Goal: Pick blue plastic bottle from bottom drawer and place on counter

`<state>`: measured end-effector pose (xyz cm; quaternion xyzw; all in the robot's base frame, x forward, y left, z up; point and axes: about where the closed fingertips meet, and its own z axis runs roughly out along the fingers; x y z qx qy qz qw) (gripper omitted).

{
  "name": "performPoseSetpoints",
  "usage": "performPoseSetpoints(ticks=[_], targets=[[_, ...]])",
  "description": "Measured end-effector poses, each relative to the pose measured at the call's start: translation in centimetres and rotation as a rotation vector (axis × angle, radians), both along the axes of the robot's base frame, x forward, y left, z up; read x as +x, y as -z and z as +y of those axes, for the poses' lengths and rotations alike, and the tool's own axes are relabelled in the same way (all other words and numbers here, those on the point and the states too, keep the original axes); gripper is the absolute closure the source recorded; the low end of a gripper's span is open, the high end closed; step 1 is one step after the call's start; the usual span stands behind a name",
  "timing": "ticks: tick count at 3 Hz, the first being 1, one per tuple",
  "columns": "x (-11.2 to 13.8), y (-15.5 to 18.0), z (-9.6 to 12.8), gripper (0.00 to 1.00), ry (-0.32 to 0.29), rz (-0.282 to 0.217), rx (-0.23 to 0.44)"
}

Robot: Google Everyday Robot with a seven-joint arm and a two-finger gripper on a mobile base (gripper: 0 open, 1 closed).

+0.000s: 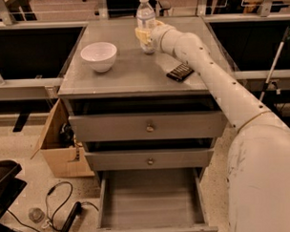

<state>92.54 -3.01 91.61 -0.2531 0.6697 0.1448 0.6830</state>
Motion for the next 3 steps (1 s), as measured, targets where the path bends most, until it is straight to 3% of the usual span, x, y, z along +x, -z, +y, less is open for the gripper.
performPoseSetpoints(ticks=[2, 3], targets=[[0.16, 1.11, -1.32, 1.00, 0.041, 0.001, 0.024], [0.17, 1.11, -1.31, 0.84, 0.041, 0.001, 0.024]])
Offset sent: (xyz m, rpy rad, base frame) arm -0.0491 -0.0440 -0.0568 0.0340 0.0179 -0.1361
